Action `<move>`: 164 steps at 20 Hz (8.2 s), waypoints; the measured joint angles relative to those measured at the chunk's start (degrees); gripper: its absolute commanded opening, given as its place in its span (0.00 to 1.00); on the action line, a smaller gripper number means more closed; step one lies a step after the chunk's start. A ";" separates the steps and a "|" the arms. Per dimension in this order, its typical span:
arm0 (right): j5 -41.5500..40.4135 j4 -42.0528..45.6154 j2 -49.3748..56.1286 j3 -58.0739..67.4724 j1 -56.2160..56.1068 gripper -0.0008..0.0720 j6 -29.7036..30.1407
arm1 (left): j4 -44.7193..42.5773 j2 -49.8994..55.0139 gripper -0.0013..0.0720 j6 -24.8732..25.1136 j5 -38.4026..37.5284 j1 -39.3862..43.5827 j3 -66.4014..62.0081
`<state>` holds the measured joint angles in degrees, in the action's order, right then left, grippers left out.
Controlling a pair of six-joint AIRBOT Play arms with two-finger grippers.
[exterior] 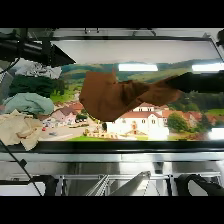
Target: Fold the shirts.
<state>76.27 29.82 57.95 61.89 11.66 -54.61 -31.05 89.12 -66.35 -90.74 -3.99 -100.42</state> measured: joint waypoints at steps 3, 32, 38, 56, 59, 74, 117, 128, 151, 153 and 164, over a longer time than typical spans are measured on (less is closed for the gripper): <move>0.55 4.37 -1.68 -2.64 0.33 0.04 -2.56 | -4.17 -3.45 0.44 -0.92 4.11 1.25 9.84; -4.13 -8.87 -2.75 -8.26 6.58 0.04 5.84 | 26.29 24.68 0.04 -0.02 -6.60 4.76 -12.79; -7.82 -26.80 -17.92 3.06 20.76 0.04 15.69 | 41.75 -2.25 0.05 2.73 -4.76 -2.08 -13.46; -23.80 -16.26 -2.08 -14.38 13.16 0.48 10.29 | 21.55 -12.92 1.00 10.34 0.85 -16.83 40.41; -23.56 -13.81 7.76 -13.66 11.30 0.52 10.67 | 20.55 -3.56 1.00 12.48 1.62 -17.27 40.48; -23.45 -2.08 21.38 -22.60 -9.92 0.64 -1.22 | 1.40 9.49 0.97 7.89 16.94 -22.01 34.36; -8.98 -8.09 -1.03 -6.67 -2.71 0.21 -4.22 | 12.39 -16.50 0.40 2.27 2.93 -11.76 29.35; -8.26 8.39 20.83 -11.58 -3.63 0.72 -6.34 | 4.22 1.86 0.49 5.33 3.15 -16.63 46.95; -2.12 -7.34 13.62 0.07 -2.25 0.04 1.77 | 25.53 9.77 0.04 4.81 6.67 1.38 12.98; 0.42 -14.58 7.65 6.78 3.08 0.04 2.36 | 35.28 4.39 0.04 4.81 5.49 -1.79 8.15; -1.36 -29.64 -9.68 24.17 15.69 0.04 5.51 | 44.92 -17.64 0.04 1.38 6.25 -15.50 -3.04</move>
<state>74.91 0.19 48.27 86.06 27.35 -49.10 13.87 71.48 -64.97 -84.49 -19.49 -103.46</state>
